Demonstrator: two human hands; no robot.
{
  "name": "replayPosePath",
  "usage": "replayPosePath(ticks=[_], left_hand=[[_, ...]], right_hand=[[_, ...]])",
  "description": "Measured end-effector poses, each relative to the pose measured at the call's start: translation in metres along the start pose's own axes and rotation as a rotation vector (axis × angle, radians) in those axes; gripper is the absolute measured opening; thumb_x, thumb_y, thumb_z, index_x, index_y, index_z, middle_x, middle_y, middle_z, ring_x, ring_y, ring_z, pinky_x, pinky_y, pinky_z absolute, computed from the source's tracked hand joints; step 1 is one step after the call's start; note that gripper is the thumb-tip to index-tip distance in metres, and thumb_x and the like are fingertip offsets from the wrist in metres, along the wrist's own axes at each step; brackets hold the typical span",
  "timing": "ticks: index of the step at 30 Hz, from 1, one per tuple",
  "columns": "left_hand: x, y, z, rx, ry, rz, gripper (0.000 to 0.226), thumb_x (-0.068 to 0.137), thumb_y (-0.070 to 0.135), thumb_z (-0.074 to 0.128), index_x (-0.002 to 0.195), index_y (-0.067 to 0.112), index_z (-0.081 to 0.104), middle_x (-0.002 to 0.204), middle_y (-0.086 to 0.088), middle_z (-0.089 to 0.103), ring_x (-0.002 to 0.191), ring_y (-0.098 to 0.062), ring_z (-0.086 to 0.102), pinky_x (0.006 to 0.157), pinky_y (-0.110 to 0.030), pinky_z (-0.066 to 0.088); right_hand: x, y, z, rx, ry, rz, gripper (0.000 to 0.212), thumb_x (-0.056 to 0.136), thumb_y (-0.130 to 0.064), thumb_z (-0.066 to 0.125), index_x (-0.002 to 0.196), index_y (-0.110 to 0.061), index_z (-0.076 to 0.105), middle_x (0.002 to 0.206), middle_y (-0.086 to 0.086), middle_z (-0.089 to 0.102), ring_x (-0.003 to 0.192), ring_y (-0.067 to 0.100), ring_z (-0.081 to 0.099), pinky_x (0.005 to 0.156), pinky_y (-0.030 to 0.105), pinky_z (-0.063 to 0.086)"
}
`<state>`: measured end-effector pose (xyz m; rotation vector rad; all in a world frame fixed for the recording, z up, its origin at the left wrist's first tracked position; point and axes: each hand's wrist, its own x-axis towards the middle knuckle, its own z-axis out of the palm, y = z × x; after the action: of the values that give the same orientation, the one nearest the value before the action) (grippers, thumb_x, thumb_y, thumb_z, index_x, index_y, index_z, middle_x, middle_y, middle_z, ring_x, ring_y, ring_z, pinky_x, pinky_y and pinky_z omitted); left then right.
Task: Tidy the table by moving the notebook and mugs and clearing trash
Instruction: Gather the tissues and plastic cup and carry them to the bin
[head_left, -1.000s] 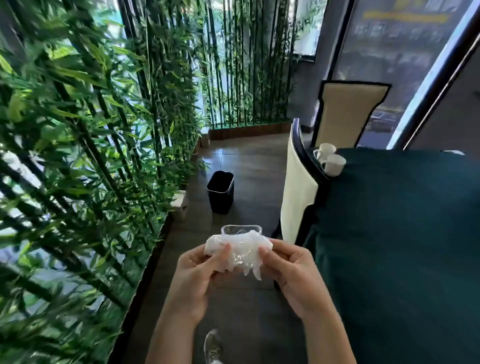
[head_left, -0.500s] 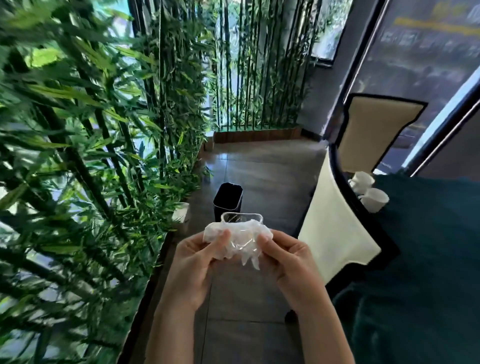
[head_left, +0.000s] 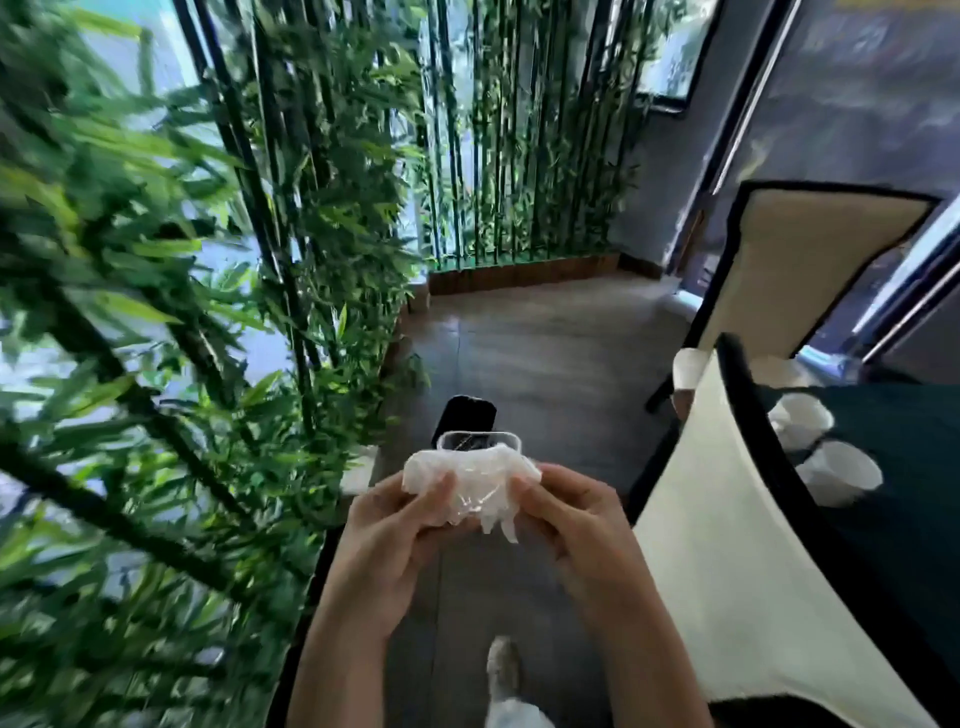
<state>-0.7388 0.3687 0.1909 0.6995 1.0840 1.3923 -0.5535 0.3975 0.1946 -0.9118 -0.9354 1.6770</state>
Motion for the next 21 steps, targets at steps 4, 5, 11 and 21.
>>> replayPosePath(ticks=[4,5,11,21], left_hand=[[0.087,0.010,0.006,0.019,0.010,-0.001,0.054,0.061,0.041,0.100,0.097,0.003,0.086,0.096,-0.018,0.083,0.088,-0.025,0.081,0.080,-0.042,0.068],[0.110,0.012,0.008,0.023,0.026,0.001,0.054,0.060,0.042,0.100,0.096,0.004,0.086,0.095,-0.018,0.083,0.087,-0.024,0.081,0.079,-0.041,0.068],[0.219,0.017,0.014,-0.008,0.075,-0.028,0.027,0.070,0.022,0.093,0.094,0.009,0.088,0.095,-0.015,0.084,0.086,-0.024,0.082,0.073,-0.035,0.067],[0.420,-0.048,-0.023,0.037,0.198,-0.254,0.022,0.070,0.013,0.086,0.091,0.005,0.087,0.089,-0.015,0.083,0.080,-0.020,0.080,0.068,-0.030,0.066]], right_hand=[[0.090,-0.013,-0.011,-0.008,-0.030,0.004,0.024,0.084,-0.016,0.079,0.104,-0.005,0.083,0.099,0.018,0.082,0.085,0.021,0.079,0.070,0.022,0.061],[0.114,-0.016,-0.014,-0.027,-0.039,0.006,0.023,0.085,-0.018,0.080,0.105,-0.007,0.083,0.100,0.016,0.082,0.086,0.021,0.079,0.071,0.022,0.061],[0.238,-0.024,-0.024,-0.102,-0.057,0.050,0.031,0.080,-0.033,0.082,0.107,-0.018,0.083,0.102,0.009,0.084,0.090,0.017,0.080,0.074,0.021,0.060],[0.437,0.039,-0.067,-0.232,0.034,0.288,0.016,0.093,-0.012,0.074,0.104,-0.016,0.084,0.104,0.013,0.083,0.095,0.025,0.079,0.087,0.037,0.065]])
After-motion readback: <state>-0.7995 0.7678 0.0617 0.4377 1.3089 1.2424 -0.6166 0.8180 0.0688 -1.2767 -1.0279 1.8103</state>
